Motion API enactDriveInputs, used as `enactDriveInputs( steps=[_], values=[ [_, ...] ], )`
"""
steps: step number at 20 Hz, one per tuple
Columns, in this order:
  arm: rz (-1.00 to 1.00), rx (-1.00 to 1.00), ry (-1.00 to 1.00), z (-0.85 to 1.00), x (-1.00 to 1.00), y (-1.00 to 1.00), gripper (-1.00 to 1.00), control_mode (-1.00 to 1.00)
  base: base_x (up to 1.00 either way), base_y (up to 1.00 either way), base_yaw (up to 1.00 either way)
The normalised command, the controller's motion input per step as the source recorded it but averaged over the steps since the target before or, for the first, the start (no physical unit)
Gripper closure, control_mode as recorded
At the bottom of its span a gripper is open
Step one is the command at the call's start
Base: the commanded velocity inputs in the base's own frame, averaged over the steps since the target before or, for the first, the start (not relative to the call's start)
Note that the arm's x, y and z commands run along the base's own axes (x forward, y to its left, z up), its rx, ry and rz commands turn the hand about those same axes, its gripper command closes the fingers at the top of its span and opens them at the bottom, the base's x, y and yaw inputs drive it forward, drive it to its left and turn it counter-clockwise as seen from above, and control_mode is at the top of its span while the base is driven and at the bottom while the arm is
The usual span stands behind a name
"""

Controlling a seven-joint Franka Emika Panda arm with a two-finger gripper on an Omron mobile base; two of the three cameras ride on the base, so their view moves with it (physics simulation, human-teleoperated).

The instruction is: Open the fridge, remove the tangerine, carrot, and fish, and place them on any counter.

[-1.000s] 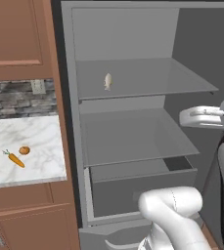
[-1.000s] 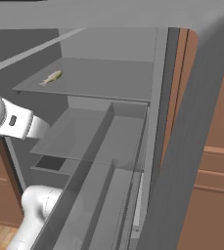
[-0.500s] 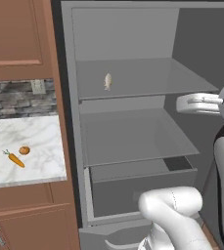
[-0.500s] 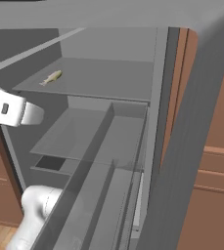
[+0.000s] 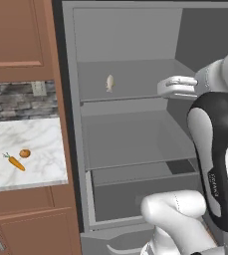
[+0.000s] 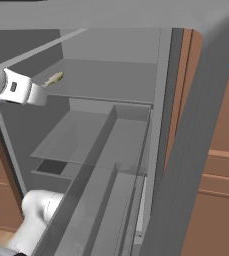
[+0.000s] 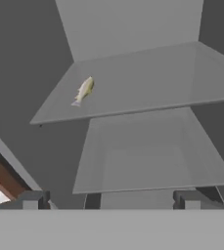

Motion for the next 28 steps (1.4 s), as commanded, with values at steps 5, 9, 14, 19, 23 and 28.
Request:
enactDriveInputs(
  steps=[5,9,14,19,23,28],
  values=[
    [0.04,0.00,0.00,-0.02,0.69,0.24,-1.00,-1.00,0.00,0.00,0.00],
    [0.03,0.00,0.02,-0.04,0.58,0.21,-1.00,-1.00,0.00,0.00,0.00],
    [0.01,0.00,0.07,-0.11,0.51,0.13,-1.00,-1.00,0.00,0.00,0.00],
    [0.00,0.00,0.00,-0.16,0.42,0.16,-1.00,-1.00,0.00,0.00,0.00],
    [0.01,0.00,0.00,-0.19,0.45,0.18,-1.00,-1.00,0.00,0.00,0.00],
    [0.00,0.00,0.01,-0.13,0.49,0.17,-1.00,-1.00,0.00,0.00,0.00]
  ],
)
